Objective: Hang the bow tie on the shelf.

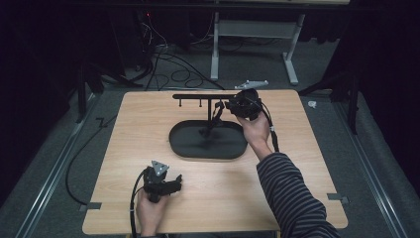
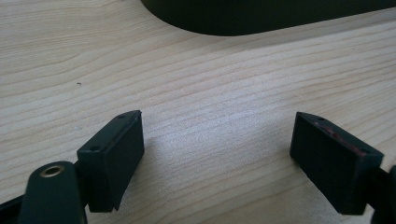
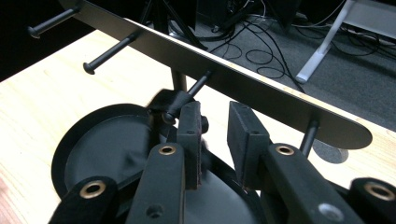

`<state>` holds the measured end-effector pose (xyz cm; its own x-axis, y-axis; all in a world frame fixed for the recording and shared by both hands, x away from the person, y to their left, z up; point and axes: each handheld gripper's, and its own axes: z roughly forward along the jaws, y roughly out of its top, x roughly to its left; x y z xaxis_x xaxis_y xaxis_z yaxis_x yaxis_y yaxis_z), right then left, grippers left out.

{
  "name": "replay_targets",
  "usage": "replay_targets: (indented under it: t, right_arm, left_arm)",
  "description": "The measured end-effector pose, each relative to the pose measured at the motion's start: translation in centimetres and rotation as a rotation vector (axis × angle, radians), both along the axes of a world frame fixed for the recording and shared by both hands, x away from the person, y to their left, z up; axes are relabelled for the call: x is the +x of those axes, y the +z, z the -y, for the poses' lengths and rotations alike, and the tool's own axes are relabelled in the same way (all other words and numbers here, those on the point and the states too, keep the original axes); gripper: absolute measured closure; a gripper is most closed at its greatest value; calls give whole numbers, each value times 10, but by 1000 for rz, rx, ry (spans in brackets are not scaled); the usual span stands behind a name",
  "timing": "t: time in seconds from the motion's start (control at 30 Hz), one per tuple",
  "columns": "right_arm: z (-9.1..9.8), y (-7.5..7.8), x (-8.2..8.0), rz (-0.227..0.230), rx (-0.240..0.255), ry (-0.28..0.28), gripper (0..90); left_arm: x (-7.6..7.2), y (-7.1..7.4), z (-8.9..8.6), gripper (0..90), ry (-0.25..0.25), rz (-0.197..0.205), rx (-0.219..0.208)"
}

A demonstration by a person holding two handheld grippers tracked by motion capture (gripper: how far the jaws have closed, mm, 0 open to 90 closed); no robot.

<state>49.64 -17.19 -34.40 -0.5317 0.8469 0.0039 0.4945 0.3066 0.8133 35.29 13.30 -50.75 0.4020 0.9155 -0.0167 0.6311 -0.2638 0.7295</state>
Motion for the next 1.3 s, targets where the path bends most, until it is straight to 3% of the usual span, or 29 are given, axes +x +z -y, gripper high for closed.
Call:
replay_targets:
  t: [0.53,0.9,1.3]
  right_arm:
    - [16,13,-16,21,55,55,671]
    - [31,15,-24,21,89,42,590]
    - [45,17,-32,40,100,31,563]
  left_arm:
    - [0,0,0,179,1,0,-1]
    - [0,0,0,179,1,0,-1]
    - [0,0,0,179,1,0,-1]
